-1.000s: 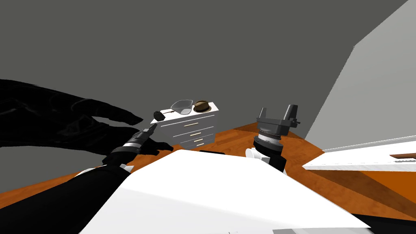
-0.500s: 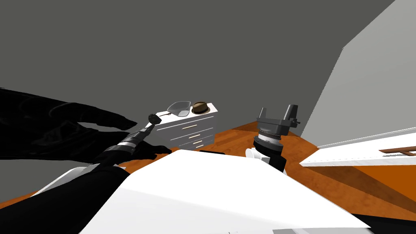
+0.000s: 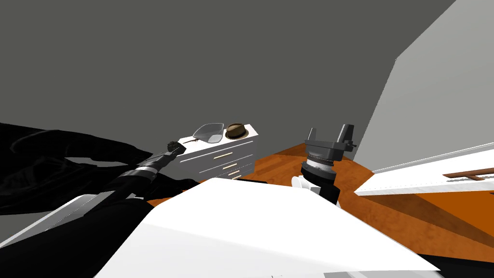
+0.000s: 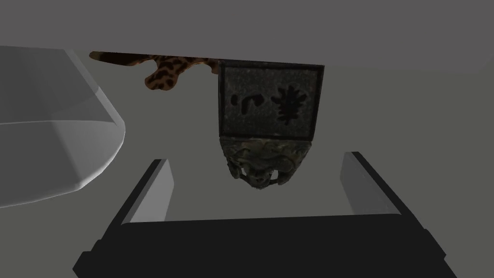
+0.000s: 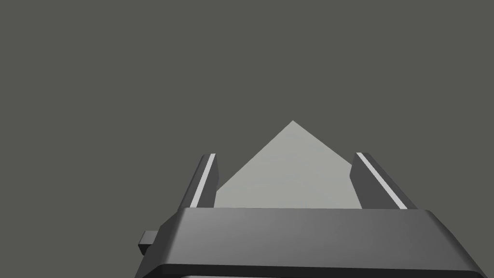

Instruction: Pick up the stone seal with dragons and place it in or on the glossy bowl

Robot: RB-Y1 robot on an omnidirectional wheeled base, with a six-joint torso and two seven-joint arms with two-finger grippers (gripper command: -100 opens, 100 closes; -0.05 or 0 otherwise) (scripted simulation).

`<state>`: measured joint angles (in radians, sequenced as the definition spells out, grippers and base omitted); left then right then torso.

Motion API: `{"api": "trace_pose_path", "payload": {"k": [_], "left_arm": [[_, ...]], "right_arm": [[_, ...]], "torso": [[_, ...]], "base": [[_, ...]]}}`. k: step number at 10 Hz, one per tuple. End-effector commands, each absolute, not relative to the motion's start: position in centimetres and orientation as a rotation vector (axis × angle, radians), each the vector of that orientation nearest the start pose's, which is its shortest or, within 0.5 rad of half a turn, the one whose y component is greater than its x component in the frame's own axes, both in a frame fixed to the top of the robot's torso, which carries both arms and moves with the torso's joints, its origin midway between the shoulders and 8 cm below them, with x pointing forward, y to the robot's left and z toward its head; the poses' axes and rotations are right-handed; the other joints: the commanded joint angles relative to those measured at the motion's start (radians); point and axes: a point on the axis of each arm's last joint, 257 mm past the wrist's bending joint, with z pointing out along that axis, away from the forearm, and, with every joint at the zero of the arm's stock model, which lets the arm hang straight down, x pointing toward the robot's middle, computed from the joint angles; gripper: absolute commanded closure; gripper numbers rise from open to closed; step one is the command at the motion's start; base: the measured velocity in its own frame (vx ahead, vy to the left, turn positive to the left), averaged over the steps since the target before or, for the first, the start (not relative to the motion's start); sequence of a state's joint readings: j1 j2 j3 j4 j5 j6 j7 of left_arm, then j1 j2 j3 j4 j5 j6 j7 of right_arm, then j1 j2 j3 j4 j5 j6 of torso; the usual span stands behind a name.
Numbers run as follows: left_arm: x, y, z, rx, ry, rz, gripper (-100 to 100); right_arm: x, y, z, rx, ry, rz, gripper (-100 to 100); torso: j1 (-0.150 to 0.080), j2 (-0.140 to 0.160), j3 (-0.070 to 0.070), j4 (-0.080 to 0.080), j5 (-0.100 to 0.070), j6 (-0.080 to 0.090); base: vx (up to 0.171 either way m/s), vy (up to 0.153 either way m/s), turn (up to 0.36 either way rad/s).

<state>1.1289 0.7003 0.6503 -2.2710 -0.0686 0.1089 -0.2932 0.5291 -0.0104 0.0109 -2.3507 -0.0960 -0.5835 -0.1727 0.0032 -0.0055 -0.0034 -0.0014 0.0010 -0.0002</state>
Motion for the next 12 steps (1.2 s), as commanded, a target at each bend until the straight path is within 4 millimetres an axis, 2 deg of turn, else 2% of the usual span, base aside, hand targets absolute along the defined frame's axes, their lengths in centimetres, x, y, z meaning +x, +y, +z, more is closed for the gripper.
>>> {"api": "trace_pose_path", "payload": {"k": [1,2,3,7,8,9,10,11,12], "left_arm": [[25.1,56.2,-9.9,-0.421,1.704,0.208,0],[25.1,56.2,-9.9,-0.421,1.704,0.208,-100],[25.1,56.2,-9.9,-0.420,1.704,0.208,100],[25.1,56.2,-9.9,-0.421,1.704,0.209,100],[25.1,56.2,-9.9,-0.421,1.704,0.209,0],[25.1,56.2,-9.9,-0.421,1.704,0.209,100],[25.1,56.2,-9.9,-0.421,1.704,0.209,0],[24.5,57.2,-9.1,-0.424,1.706,0.240,100],[24.3,57.6,-8.7,-0.424,1.706,0.255,100]], "right_arm": [[31.1,-28.5,6.1,0.660,0.425,1.553,0],[31.1,-28.5,6.1,0.660,0.425,1.553,0],[31.1,-28.5,6.1,0.660,0.425,1.553,0],[31.1,-28.5,6.1,0.660,0.425,1.553,0],[31.1,-28.5,6.1,0.660,0.425,1.553,0],[31.1,-28.5,6.1,0.660,0.425,1.553,0],[31.1,-28.5,6.1,0.660,0.425,1.553,0],[31.1,-28.5,6.1,0.660,0.425,1.553,0],[31.1,-28.4,6.1,0.660,0.425,1.554,0]], "torso": [[0.000,0.000,0.000,0.000,0.000,0.000],[-0.002,0.004,0.002,0.001,-0.001,0.000],[-0.003,0.005,0.003,0.001,-0.001,0.000],[-0.003,0.007,0.004,0.002,-0.001,0.000],[-0.003,0.007,0.004,0.002,-0.001,0.000],[-0.003,0.007,0.004,0.002,-0.001,0.000],[-0.003,0.007,0.004,0.002,-0.001,0.000],[-0.003,0.007,0.004,0.002,-0.001,0.000],[-0.009,0.010,0.006,0.002,-0.002,-0.001]], "base": [[0.012,0.007,0.003],[0.006,0.003,-0.002],[0.000,0.000,0.000],[0.000,0.000,0.000],[0.000,0.000,0.000],[0.000,0.000,0.000],[0.000,0.000,0.000],[-0.062,-0.099,-0.009],[-0.091,-0.157,-0.004]]}}
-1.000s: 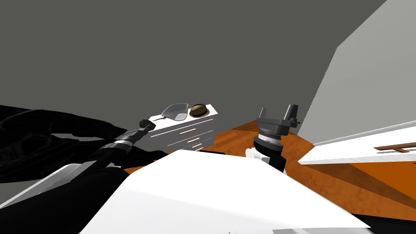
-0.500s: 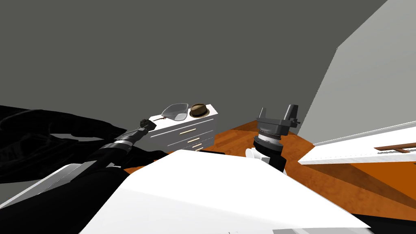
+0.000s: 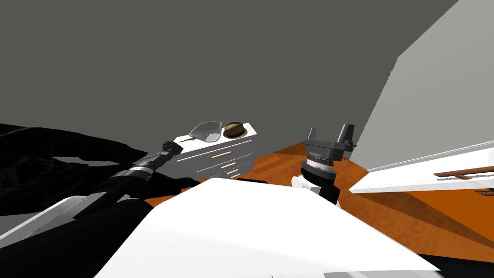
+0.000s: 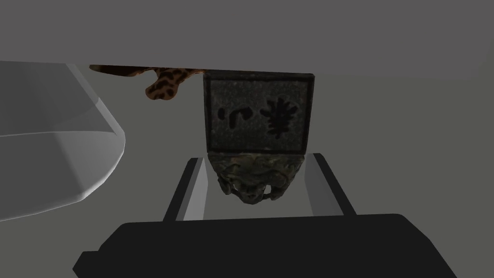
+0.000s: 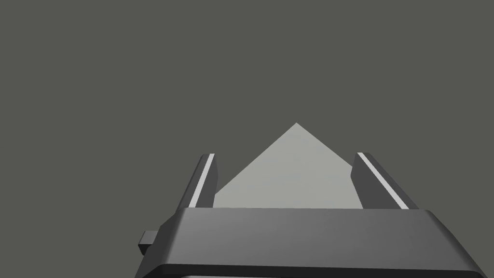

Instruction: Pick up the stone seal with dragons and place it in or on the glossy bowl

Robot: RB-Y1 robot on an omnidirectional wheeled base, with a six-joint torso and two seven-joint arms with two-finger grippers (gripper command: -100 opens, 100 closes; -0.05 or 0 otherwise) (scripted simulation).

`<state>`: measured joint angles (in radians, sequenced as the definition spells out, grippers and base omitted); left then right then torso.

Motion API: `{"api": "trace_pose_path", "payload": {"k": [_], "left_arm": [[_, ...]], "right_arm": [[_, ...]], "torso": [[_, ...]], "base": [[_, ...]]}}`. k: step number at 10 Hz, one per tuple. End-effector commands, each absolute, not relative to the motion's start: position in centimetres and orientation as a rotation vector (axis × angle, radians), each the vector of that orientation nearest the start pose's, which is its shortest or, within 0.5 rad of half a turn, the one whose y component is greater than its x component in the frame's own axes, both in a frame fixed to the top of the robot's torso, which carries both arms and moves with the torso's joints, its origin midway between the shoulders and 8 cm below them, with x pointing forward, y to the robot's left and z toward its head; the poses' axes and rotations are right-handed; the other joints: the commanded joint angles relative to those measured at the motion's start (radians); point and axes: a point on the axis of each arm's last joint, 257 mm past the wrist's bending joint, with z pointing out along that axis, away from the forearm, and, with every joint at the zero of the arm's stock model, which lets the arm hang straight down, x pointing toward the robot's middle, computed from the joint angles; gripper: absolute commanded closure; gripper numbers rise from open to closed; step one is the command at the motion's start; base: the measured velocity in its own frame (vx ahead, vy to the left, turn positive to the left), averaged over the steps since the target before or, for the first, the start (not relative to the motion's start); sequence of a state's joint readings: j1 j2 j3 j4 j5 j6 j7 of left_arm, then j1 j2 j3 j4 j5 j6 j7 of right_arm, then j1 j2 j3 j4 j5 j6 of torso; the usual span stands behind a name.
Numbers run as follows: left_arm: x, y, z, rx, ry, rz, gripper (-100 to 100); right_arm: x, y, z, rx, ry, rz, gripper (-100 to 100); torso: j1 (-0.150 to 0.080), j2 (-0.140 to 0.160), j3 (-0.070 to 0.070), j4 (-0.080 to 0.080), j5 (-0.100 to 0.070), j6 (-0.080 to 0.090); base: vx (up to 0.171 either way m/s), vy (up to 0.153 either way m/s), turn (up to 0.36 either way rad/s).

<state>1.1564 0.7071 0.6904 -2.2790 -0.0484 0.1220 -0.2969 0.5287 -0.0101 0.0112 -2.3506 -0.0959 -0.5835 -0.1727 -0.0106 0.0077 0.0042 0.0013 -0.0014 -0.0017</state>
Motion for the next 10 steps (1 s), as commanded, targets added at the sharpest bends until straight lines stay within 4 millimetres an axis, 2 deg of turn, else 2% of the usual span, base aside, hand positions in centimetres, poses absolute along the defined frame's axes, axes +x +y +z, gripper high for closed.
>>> {"api": "trace_pose_path", "payload": {"k": [1,10], "left_arm": [[24.0,58.1,-8.2,-0.423,1.705,0.273,100],[22.2,62.4,-2.2,-0.421,1.692,0.430,100]], "right_arm": [[31.1,-28.4,6.1,0.660,0.425,1.554,0],[31.1,-28.4,6.1,0.660,0.425,1.554,0]], "torso": [[0.000,0.000,0.000,0.000,0.000,0.000],[0.000,-0.006,-0.003,-0.001,-0.002,0.000]], "base": [[-0.061,-0.147,0.000],[-0.016,-0.116,-0.029]]}}
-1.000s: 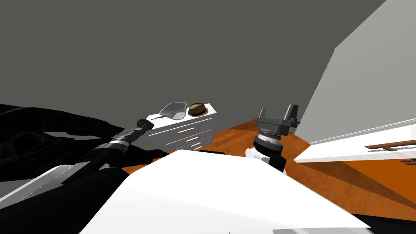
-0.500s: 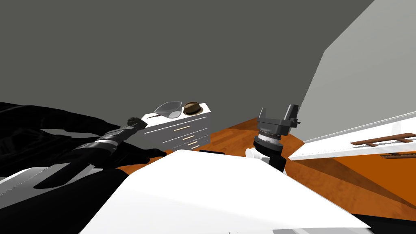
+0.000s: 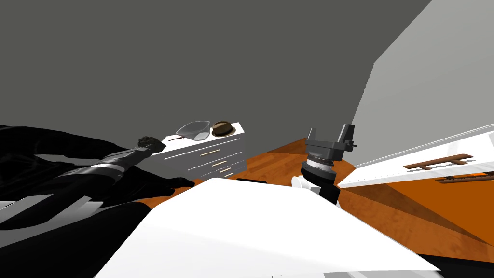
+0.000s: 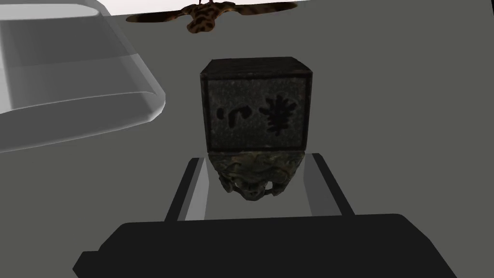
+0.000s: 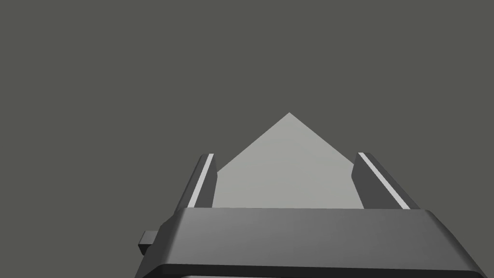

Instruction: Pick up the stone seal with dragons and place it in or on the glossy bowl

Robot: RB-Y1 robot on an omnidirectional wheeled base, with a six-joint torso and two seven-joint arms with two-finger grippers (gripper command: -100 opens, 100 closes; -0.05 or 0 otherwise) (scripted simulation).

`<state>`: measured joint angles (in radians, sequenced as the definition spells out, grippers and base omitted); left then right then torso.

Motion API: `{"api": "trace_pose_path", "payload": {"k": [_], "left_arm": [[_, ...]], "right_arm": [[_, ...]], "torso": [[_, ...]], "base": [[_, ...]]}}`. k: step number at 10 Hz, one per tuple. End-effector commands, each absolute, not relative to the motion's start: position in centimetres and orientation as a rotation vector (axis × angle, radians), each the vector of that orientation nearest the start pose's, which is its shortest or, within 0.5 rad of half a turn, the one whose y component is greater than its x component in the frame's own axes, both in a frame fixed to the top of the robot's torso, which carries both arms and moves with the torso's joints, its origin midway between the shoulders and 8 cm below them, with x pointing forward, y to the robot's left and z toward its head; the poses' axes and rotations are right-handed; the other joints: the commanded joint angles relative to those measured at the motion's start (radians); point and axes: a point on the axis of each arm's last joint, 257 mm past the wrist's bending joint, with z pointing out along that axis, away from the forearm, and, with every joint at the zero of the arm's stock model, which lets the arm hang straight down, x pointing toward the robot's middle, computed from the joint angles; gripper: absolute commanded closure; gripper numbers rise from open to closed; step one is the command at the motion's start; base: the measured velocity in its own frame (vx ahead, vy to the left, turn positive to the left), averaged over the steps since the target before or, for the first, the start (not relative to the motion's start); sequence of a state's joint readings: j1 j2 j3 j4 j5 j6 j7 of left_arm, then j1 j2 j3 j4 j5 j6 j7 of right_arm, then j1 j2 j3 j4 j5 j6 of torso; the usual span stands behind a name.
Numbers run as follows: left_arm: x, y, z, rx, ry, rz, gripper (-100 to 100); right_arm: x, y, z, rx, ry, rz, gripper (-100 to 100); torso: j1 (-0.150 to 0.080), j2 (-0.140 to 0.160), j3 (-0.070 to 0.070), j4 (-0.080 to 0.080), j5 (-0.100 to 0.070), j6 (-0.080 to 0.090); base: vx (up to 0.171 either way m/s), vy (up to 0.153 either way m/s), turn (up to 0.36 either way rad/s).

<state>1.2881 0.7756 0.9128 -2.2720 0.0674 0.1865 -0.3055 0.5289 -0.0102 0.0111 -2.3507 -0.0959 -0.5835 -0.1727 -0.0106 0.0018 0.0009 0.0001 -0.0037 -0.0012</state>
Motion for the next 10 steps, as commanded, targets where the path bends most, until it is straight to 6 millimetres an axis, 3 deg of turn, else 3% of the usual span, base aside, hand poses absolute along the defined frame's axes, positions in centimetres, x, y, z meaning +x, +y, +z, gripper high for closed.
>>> {"api": "trace_pose_path", "payload": {"k": [1,7,10], "left_arm": [[22.0,62.6,-1.6,-0.420,1.690,0.442,100],[22.1,63.6,2.2,-0.422,1.682,0.485,100],[23.3,63.0,3.6,-0.436,1.680,0.454,100]], "right_arm": [[31.1,-28.4,6.1,0.660,0.425,1.554,0],[31.1,-28.4,6.1,0.660,0.425,1.554,0],[31.1,-28.5,6.1,0.660,0.425,1.553,0]], "torso": [[0.000,0.000,0.000,0.000,0.000,0.000],[0.001,0.000,0.000,0.001,0.000,0.001],[0.005,-0.004,-0.002,0.000,0.002,0.003]], "base": [[-0.013,-0.096,-0.034],[0.009,-0.085,-0.042],[0.071,-0.019,-0.041]]}}
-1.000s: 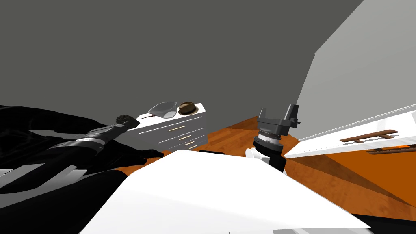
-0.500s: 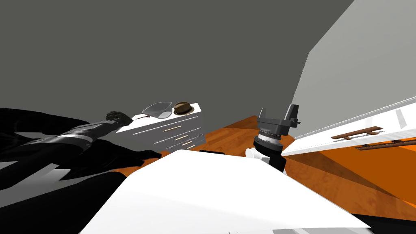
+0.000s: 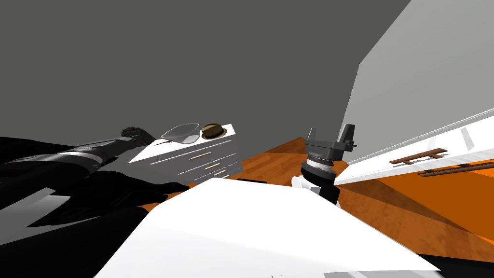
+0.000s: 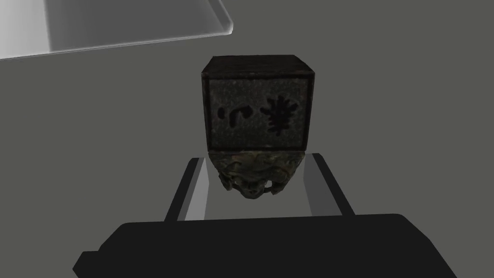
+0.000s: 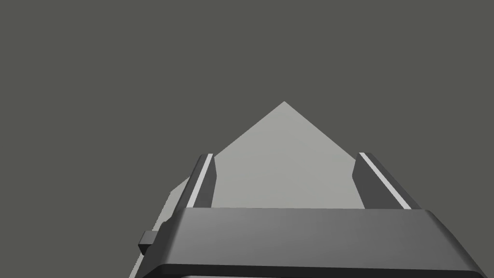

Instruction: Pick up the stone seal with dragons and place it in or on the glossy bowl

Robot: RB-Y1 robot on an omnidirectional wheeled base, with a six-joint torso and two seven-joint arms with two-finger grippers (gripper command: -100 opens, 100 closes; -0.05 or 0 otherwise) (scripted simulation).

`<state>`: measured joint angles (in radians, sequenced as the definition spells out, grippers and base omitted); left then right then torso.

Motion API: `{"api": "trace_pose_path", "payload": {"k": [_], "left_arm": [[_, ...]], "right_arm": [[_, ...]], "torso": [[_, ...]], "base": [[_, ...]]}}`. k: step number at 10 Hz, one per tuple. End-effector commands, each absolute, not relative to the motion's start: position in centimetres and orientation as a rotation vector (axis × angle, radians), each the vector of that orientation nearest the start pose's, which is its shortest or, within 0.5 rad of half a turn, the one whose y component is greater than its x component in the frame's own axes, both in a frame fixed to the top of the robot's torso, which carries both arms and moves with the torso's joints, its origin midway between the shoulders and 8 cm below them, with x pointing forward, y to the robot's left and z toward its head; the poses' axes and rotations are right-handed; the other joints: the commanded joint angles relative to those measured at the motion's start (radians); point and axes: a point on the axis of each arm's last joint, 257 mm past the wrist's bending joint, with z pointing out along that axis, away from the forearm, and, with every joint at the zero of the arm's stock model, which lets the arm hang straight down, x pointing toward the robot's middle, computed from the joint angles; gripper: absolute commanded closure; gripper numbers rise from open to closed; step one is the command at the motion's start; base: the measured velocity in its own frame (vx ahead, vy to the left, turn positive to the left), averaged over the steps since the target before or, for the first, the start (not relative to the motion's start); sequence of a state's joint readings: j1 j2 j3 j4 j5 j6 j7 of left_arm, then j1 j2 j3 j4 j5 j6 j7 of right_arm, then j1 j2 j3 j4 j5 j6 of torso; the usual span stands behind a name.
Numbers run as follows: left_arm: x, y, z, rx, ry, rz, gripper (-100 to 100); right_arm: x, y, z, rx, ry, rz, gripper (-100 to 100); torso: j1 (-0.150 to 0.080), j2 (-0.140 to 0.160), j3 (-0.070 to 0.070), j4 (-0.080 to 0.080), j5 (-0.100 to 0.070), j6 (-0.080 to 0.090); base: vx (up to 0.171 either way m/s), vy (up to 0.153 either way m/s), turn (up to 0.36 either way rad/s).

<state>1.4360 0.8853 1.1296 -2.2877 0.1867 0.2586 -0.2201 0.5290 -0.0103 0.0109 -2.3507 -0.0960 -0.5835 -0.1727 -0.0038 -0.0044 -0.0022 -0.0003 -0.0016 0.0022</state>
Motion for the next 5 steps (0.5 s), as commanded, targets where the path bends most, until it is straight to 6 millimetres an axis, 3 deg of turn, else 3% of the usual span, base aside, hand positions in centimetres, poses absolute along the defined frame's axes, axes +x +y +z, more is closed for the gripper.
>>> {"api": "trace_pose_path", "payload": {"k": [1,5], "left_arm": [[23.6,62.8,3.9,-0.439,1.680,0.444,100],[25.6,61.2,4.7,-0.462,1.685,0.375,100]], "right_arm": [[31.1,-28.5,6.1,0.660,0.425,1.553,0],[31.1,-28.5,6.1,0.660,0.425,1.553,0]], "torso": [[0.000,0.000,0.000,0.000,0.000,0.000],[0.002,-0.003,-0.002,0.000,0.002,0.001]], "base": [[0.103,0.005,-0.049],[0.116,0.007,-0.034]]}}
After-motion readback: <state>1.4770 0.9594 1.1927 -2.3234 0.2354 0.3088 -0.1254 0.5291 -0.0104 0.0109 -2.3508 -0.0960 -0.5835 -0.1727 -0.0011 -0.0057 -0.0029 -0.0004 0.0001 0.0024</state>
